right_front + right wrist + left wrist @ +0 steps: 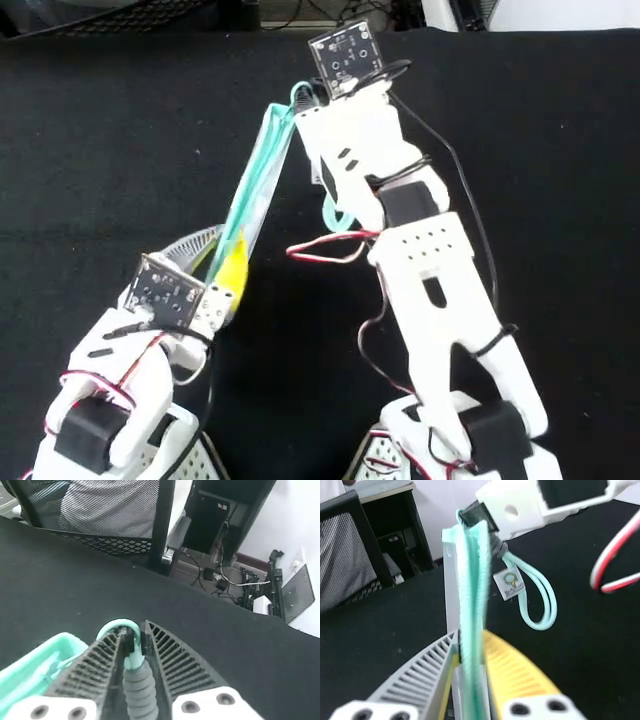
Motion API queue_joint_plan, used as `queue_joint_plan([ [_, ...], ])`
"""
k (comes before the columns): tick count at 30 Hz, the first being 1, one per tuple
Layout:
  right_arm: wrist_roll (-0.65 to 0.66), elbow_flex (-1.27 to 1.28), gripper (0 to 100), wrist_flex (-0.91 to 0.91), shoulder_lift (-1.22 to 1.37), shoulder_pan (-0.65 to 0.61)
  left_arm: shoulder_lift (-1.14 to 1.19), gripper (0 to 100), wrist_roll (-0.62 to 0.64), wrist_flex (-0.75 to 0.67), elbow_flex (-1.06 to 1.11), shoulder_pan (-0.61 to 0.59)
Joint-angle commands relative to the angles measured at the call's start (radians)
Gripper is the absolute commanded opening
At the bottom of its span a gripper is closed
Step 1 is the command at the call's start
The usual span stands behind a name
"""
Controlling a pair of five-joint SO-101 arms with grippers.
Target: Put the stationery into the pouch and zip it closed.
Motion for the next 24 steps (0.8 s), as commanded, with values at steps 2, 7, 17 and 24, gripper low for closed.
queue_joint_plan([
  [2, 0.000, -0.041, 1.2, 0.031, -0.067, -0.035, 0.003, 25, -0.002, 0.104, -0.142, -0.001],
  [7, 0.002, -0.041, 1.2, 0.078, -0.073, -0.041, 0.003, 20, -0.002, 0.112, -0.180, 0.004],
  [17, 0.002, -0.042, 1.2, 0.109, -0.074, -0.143, -0.041, 20, -0.002, 0.112, -0.194, 0.007],
  [24, 0.002, -0.047, 1.2, 0.137, -0.074, -0.144, -0.109, 20, -0.002, -0.002, -0.128, 0.004],
])
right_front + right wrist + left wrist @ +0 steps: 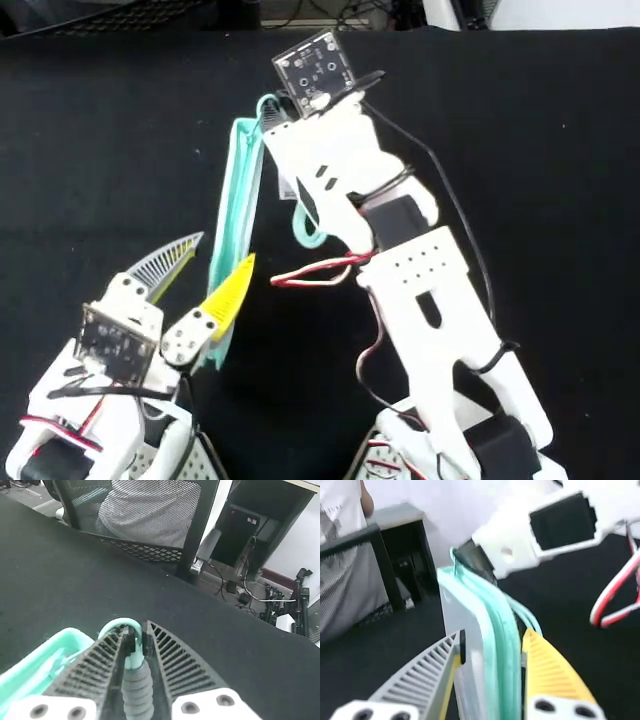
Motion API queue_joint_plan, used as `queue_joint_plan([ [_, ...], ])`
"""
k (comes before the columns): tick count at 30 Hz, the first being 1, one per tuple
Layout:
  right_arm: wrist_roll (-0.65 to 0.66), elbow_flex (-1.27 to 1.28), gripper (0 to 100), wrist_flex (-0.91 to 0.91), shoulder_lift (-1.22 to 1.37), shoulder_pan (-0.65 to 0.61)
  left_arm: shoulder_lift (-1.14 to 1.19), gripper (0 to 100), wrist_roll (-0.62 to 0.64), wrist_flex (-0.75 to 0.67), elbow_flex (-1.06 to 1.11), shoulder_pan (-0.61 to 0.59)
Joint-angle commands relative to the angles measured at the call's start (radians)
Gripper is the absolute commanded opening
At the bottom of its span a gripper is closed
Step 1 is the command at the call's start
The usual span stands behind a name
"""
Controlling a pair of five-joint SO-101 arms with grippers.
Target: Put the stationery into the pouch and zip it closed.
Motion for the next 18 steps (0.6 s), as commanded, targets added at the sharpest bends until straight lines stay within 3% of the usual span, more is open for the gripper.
queue_joint_plan([
  [1, 0.006, -0.024, 1.2, 0.032, -0.012, -0.031, -0.008, 20, -0.002, -0.089, 0.042, 0.004],
  [9, 0.006, -0.021, 1.2, 0.031, -0.013, -0.061, -0.011, 20, -0.002, -0.180, 0.131, -0.004],
  [11, 0.006, -0.021, 1.2, 0.028, -0.013, -0.060, -0.012, 16, -0.003, -0.178, 0.119, -0.004],
  [14, 0.006, -0.021, 1.2, 0.026, -0.012, -0.058, -0.015, 2, -0.009, -0.178, 0.110, -0.005],
  [18, 0.006, -0.022, 1.2, 0.025, -0.010, -0.051, -0.015, 3, -0.009, -0.176, 0.119, -0.005],
])
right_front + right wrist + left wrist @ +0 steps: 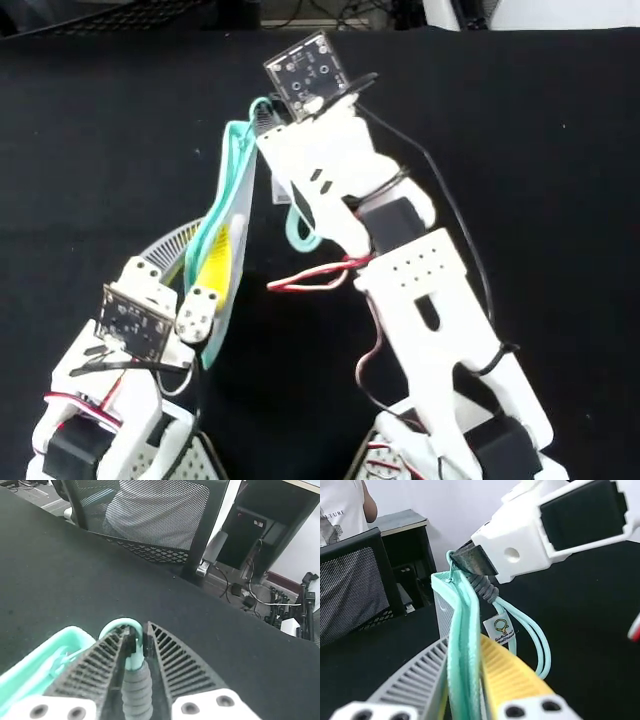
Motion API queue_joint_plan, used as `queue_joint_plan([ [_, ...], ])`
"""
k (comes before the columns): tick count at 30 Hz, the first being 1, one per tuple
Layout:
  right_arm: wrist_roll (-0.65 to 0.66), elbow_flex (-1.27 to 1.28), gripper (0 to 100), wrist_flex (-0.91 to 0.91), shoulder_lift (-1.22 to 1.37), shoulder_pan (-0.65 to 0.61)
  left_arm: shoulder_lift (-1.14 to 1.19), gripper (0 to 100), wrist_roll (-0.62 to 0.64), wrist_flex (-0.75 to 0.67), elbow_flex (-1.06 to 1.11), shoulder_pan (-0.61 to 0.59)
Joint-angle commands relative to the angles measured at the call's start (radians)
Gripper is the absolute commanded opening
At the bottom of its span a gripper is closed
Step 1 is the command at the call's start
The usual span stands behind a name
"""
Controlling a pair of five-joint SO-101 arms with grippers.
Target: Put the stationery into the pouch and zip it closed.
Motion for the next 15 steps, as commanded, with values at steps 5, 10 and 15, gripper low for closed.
queue_joint_plan([
  [5, 0.003, -0.001, 1.2, -0.075, 0.002, 0.057, -0.005, 3, -0.009, 0.018, -0.022, 0.010],
  [10, 0.005, 0.038, 1.2, -0.153, 0.002, 0.107, -0.005, 3, -0.009, 0.018, -0.019, 0.010],
  [15, 0.006, 0.044, 1.2, -0.167, 0.002, 0.109, -0.005, 3, -0.009, 0.020, -0.018, 0.010],
])
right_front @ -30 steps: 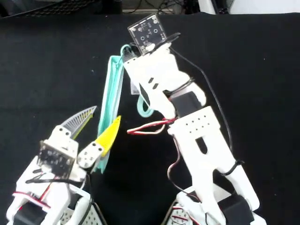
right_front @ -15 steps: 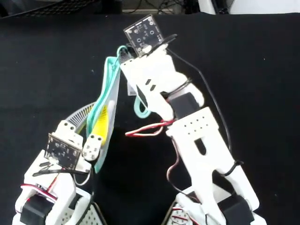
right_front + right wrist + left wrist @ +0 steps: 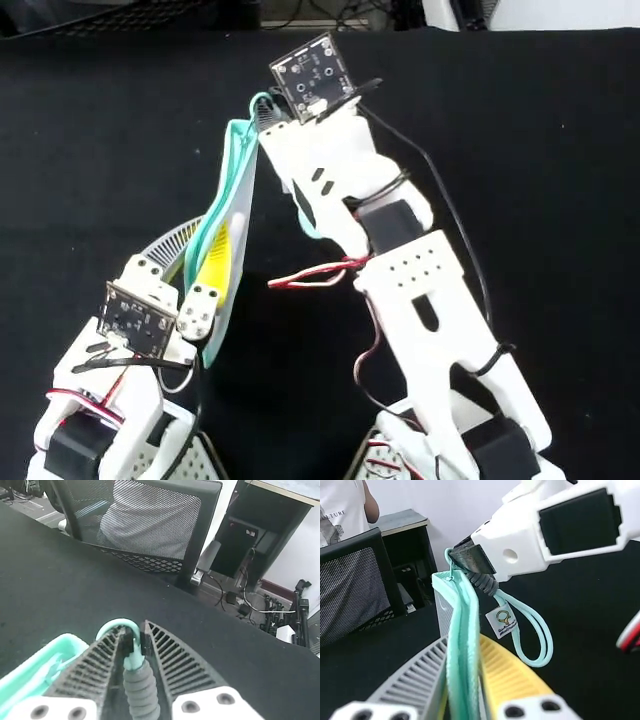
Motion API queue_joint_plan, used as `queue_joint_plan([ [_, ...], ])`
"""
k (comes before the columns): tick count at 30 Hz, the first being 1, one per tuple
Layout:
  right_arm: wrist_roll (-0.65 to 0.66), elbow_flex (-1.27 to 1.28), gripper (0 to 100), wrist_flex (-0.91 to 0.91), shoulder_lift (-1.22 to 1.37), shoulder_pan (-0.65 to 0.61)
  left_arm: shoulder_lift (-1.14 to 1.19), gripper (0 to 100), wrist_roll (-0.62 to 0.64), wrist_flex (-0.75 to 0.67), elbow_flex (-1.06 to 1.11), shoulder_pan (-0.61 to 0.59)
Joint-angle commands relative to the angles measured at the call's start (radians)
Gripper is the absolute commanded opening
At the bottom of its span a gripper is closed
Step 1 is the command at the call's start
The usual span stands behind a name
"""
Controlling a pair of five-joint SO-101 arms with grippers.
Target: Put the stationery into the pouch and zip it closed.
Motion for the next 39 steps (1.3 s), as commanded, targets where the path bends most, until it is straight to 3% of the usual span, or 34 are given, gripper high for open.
queue_joint_plan([
  [1, 0.002, -0.008, 1.2, -0.040, 0.002, 0.068, -0.006, 3, -0.008, 0.015, -0.018, 0.010],
  [7, 0.002, -0.015, 1.2, -0.092, 0.067, 0.124, -0.006, 3, -0.008, 0.015, -0.016, 0.010],
  [14, 0.000, -0.021, 1.2, -0.089, 0.076, 0.092, -0.006, 3, -0.008, 0.015, -0.016, 0.010],
  [18, 0.000, -0.010, 4.4, -0.003, -0.010, 0.049, -0.006, 3, -0.008, 0.015, -0.015, 0.010],
  [25, 0.002, -0.008, 27.6, 0.219, -0.225, -0.118, -0.006, 3, -0.008, 0.015, -0.015, 0.007],
  [34, 0.002, -0.021, 27.9, 0.422, -0.449, -0.203, -0.006, 3, -0.008, 0.009, -0.015, 0.001],
  [37, 0.000, -0.033, 27.4, 0.463, -0.542, -0.160, -0.006, 3, -0.008, 0.015, -0.015, 0.001],
  [39, -0.006, -0.028, 22.1, 0.519, -0.591, -0.080, 0.002, 3, -0.008, 0.015, -0.015, -0.024],
])
